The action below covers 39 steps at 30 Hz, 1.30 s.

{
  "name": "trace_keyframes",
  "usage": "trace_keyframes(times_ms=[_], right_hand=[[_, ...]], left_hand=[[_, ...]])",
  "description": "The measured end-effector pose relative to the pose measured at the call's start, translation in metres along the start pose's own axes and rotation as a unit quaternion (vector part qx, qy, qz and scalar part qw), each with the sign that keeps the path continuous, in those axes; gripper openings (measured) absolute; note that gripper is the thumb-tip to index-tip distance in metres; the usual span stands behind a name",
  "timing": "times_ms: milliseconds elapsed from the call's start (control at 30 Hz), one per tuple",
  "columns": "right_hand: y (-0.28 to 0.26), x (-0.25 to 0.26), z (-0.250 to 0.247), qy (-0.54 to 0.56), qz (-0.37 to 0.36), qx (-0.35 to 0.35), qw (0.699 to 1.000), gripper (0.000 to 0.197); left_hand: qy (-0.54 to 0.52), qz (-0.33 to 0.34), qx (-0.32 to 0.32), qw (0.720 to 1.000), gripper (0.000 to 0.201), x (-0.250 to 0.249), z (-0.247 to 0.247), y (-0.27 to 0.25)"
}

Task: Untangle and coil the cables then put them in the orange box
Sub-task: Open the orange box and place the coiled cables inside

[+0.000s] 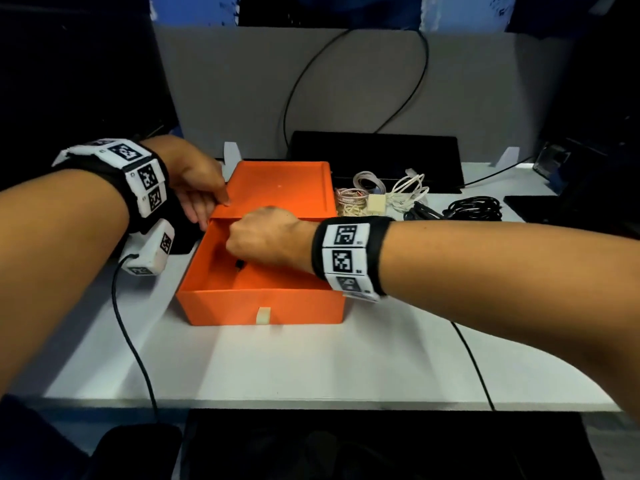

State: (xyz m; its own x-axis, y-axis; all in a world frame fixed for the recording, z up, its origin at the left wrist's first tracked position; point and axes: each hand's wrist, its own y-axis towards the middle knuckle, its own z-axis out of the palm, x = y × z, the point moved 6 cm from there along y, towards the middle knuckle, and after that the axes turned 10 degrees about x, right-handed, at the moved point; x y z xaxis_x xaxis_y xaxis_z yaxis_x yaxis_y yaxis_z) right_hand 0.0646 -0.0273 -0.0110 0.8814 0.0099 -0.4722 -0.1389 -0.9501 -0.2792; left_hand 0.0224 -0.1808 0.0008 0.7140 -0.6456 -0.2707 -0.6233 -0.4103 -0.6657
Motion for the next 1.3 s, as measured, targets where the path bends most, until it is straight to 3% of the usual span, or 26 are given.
trace_keyframes(times_ms=[267,500,633,700,800,867,933,1000,1133,1300], right_hand=[[0.018,0.002,0.008,0.048,0.020,0.011,0.999,0.037],[-0.021,-0.028,-0.003,0.244,0.007,-0.061,0.968,0.046],[-0.045,-0.096,0.004,0.273,0.109,-0.112,0.949,0.027],[-0.059,-0.144,0.029,0.274,0.192,-0.090,0.938,0.015],[-0.071,-0.193,0.084,0.242,0.288,0.032,0.926,0.015],[-0.071,-0.210,0.116,0.235,0.332,0.108,0.907,0.031],[-0.068,-0.220,0.142,0.226,0.351,0.152,0.896,0.060],[-0.063,-0.224,0.157,0.224,0.357,0.163,0.892,0.079],[-0.054,-0.227,0.162,0.200,0.368,0.159,0.894,0.096],[-0.042,-0.230,0.165,0.158,0.355,0.155,0.908,0.083]], left_hand=[[-0.006,0.011,-0.008,1.000,0.035,0.003,-0.002,0.003],[-0.004,0.009,-0.009,1.000,0.037,0.003,-0.003,0.003],[-0.002,0.009,-0.007,1.000,0.037,0.003,-0.002,0.002],[0.000,0.005,-0.001,1.000,0.037,0.002,-0.002,0.001],[0.000,-0.002,0.004,1.000,0.038,0.001,-0.001,-0.001],[0.006,-0.007,0.004,1.000,0.038,0.000,-0.001,-0.001],[0.010,-0.009,0.003,1.000,0.037,0.000,-0.001,-0.001],[0.008,-0.011,0.003,1.000,0.037,0.000,-0.002,0.000],[0.009,-0.009,0.003,1.000,0.037,0.000,-0.003,0.001],[0.008,-0.006,0.001,1.000,0.036,0.000,-0.002,0.001]])
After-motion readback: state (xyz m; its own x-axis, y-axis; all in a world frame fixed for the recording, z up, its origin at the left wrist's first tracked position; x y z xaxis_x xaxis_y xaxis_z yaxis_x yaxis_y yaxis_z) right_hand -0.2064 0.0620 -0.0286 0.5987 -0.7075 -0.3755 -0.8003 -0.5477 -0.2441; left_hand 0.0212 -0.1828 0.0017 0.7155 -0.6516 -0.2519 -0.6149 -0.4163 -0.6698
